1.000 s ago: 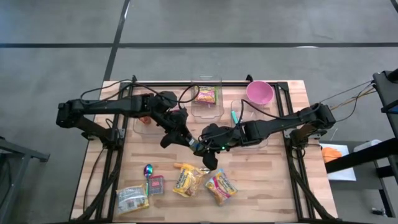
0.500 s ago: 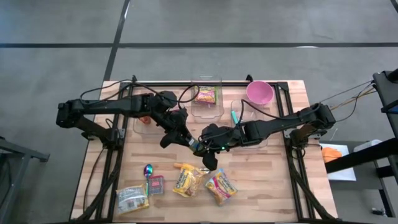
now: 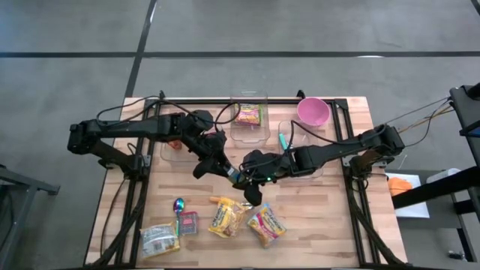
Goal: Pick & Place Food Item
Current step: Put the green seasoning bottle into the left transparent bin
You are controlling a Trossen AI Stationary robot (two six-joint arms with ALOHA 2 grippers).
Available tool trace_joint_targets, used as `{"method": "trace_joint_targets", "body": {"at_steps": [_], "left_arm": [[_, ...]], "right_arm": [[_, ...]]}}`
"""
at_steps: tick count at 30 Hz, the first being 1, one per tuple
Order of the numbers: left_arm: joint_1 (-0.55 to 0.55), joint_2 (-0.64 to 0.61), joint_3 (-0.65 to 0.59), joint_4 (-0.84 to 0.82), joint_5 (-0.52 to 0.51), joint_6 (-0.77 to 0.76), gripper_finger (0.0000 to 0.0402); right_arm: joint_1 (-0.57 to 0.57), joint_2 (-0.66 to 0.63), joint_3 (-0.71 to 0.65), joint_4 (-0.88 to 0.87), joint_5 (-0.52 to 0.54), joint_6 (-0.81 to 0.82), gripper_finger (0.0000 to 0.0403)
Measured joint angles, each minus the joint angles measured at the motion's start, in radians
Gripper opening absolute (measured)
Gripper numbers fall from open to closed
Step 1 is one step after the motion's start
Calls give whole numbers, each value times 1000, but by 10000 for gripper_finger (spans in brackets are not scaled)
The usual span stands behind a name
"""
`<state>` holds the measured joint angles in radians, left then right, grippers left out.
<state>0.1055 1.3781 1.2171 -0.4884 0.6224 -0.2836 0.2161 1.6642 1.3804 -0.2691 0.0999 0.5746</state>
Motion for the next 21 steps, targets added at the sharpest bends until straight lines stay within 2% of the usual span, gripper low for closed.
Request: {"method": "trace_joint_targets", "body": {"at_steps": [8, 11, 15, 21], "left_arm": [[0, 0, 0, -14, -19, -8, 210], [1, 0, 0, -34, -32, -8, 210], [4, -4, 0, -83, -83, -12, 210], [52, -22, 0, -191, -134, -28, 210]], "right_arm": [[0, 0, 0, 4, 8, -1, 300], [0, 0, 0, 3, 8, 12, 333], [0, 0, 0, -3, 8, 49, 355], [-1, 0, 0, -16, 10, 70, 359]]}}
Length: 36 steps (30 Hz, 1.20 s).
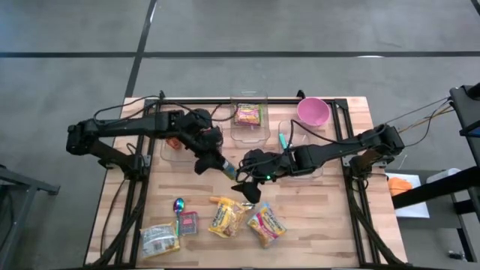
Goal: Pick & Place Food Item
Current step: Put the green seasoning bottle into the left transparent bin
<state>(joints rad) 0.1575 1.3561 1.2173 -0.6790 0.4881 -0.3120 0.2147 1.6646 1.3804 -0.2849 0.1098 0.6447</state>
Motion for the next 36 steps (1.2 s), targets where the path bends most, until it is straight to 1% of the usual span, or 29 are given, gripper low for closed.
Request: {"method": "trace_joint_targets", "body": {"at_steps": [3, 8, 10, 14, 19, 21, 25, 31, 36], "left_arm": [[36, -15, 8, -72, -30, 2, 210], [100, -46, 15, -137, -30, 25, 210], [127, -54, 15, -177, -55, 41, 210], [175, -65, 15, -292, -149, 81, 210], [218, -65, 15, -433, -321, 122, 210], [225, -65, 14, -459, -365, 123, 210], [226, -64, 13, -482, -395, 134, 210], [226, -57, -17, -467, -403, 133, 210], [222, -30, -72, -467, -409, 129, 210]], "right_arm": [[3, 0, 0, -4, -6, 17, 359], [-1, 0, 0, -34, -1, 37, 359], [1, 0, 0, -47, -2, 44, 359], [4, -1, 0, -86, 0, 79, 359], [13, -15, 0, -120, 91, 140, 359], [18, -24, 0, -141, 107, 171, 359], [24, -58, 0, -207, 132, 204, 359], [25, -128, -12, -306, 193, 202, 359], [25, -212, -73, -335, 237, 237, 359]]}}
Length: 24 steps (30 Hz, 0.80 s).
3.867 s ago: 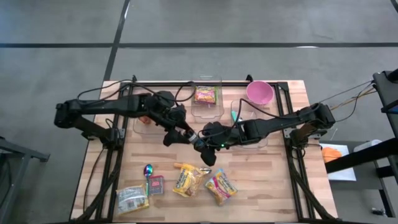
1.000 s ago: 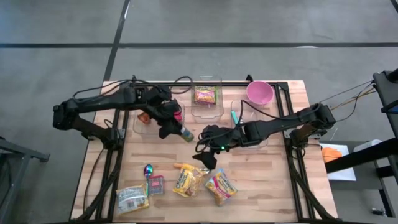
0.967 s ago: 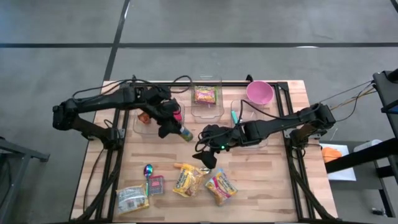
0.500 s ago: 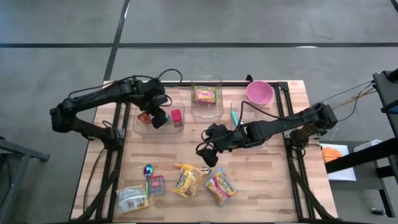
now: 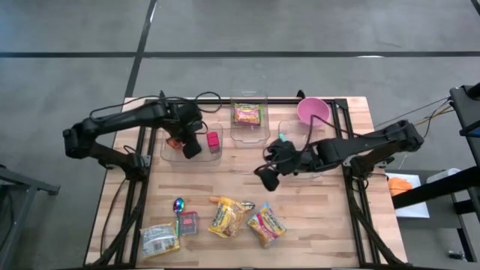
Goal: Pick & Place Food Item
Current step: Put the green seasoning bottle into the left transparent bin
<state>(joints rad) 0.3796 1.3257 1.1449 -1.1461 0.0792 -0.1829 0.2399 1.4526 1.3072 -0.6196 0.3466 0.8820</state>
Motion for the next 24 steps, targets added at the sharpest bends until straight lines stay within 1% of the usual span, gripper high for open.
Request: {"method": "trace_joint_targets", "body": {"at_steps": [3, 9, 16, 19, 24], "left_arm": [[-1, 18, -20, 5, -2, 0, 210], [-7, 55, -41, 31, -12, 0, 210], [-66, 120, -41, 61, -24, 3, 210], [-93, 155, -41, 61, -44, 17, 210], [-107, 191, -40, 52, -76, 35, 210]], "right_arm": [[0, -54, -58, 1, 19, 43, 359], [2, -154, -196, 17, 24, 147, 359], [19, -227, -365, 151, 23, 250, 359], [24, -236, -407, 194, 23, 284, 359], [25, -237, -427, 217, 21, 298, 359]]}}
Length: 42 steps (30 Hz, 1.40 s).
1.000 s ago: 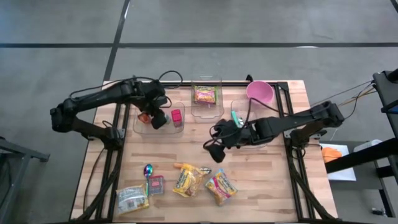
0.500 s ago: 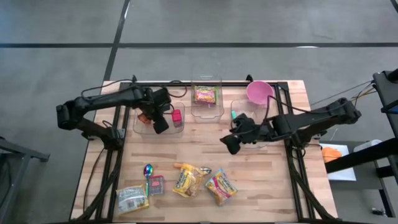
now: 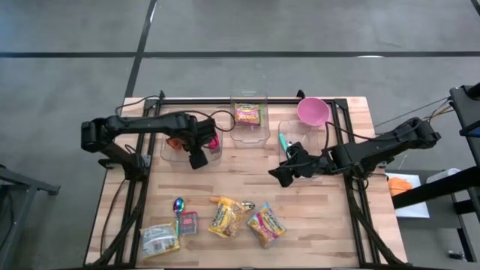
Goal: Pick & Place Food Item
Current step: Put the green seasoning bottle into the left transparent bin
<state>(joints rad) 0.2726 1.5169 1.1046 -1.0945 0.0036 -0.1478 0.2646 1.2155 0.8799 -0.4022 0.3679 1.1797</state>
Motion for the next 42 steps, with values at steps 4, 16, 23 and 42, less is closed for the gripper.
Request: {"method": "trace_joint_targets", "body": {"at_steps": [4, 16, 23, 42], "left_arm": [[0, 6, 0, 3, -5, 2, 210], [0, 16, 0, 34, -5, 2, 210], [-3, 37, 0, 49, -5, 2, 210], [-5, 44, 0, 74, -5, -5, 263]], "right_arm": [[0, 0, 5, -3, -1, -3, 359], [0, 0, 29, -2, -1, -34, 359], [0, 0, 29, -2, -1, -34, 359], [0, 1, 29, 0, -1, -32, 359]]}}
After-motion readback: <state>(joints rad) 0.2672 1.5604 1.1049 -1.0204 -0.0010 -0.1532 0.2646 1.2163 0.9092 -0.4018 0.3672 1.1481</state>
